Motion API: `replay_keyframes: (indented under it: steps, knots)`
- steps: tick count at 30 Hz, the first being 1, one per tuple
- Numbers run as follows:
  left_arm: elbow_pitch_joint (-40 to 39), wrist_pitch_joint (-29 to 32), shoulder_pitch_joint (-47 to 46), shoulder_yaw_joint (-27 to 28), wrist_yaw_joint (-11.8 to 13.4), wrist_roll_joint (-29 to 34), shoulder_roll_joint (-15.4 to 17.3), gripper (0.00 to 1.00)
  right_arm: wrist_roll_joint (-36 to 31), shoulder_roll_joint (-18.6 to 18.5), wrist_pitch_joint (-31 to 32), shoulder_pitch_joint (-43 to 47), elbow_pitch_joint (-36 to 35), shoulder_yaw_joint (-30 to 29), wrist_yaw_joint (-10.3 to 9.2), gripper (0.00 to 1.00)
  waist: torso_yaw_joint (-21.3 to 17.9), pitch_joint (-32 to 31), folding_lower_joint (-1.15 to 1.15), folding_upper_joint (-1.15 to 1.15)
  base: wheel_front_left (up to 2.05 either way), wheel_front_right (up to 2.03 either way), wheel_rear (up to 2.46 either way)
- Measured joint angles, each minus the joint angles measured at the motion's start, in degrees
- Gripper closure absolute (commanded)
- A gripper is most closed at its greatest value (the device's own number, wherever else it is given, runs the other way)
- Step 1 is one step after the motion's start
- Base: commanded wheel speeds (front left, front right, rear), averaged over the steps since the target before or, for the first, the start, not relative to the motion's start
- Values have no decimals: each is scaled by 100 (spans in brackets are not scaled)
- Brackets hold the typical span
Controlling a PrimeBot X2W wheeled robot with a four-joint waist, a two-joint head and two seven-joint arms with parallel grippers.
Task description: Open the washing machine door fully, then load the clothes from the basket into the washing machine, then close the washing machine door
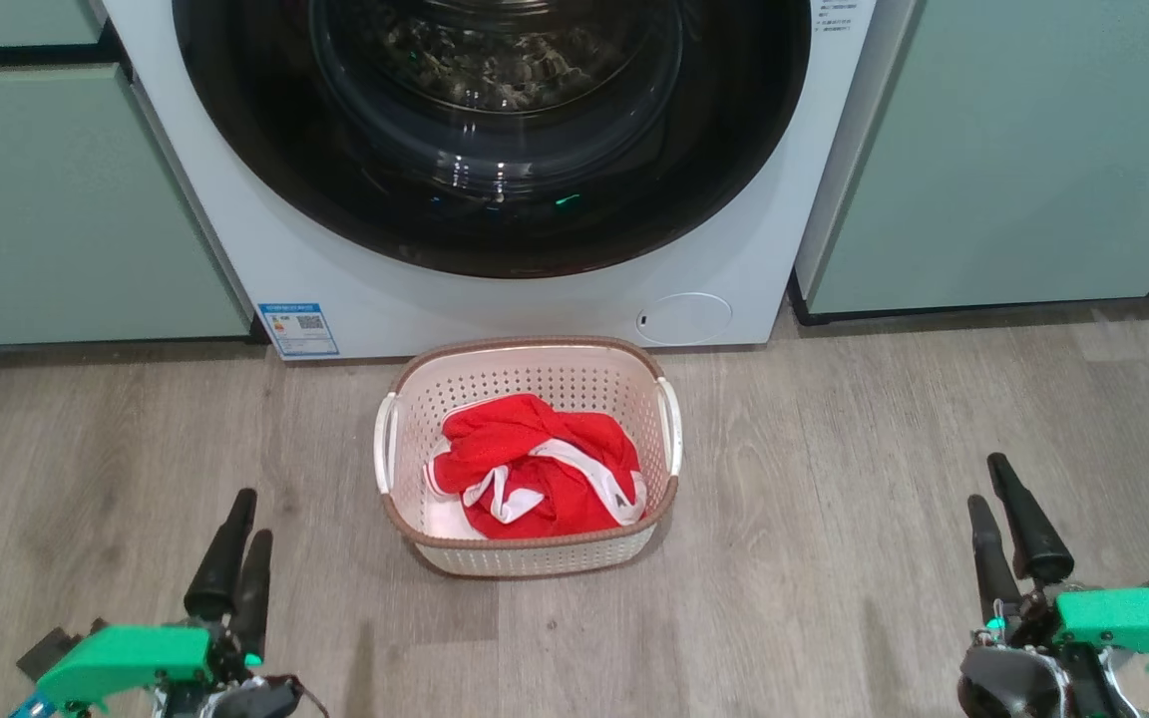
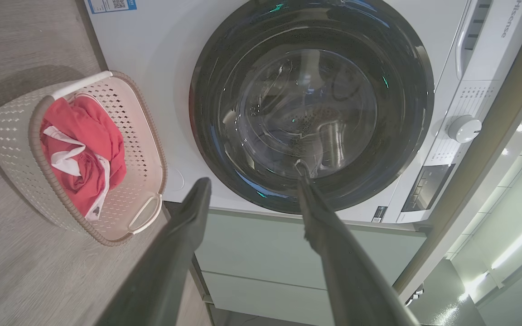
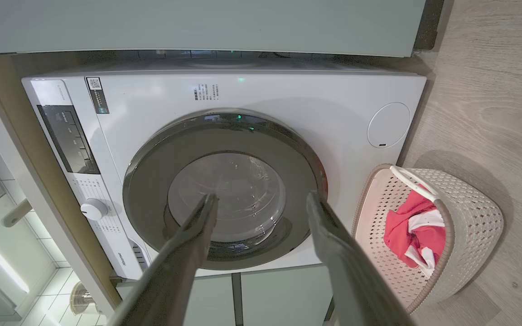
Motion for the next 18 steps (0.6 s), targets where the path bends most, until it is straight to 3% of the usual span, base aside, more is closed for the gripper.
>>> replay_keyframes:
  steps: [18]
  knots:
    - [-162,-204,-48,-62,0,97,-1,0,-203,-2,-264,-9,-116,88,0,0,-13,-7,0,0,0,0,0]
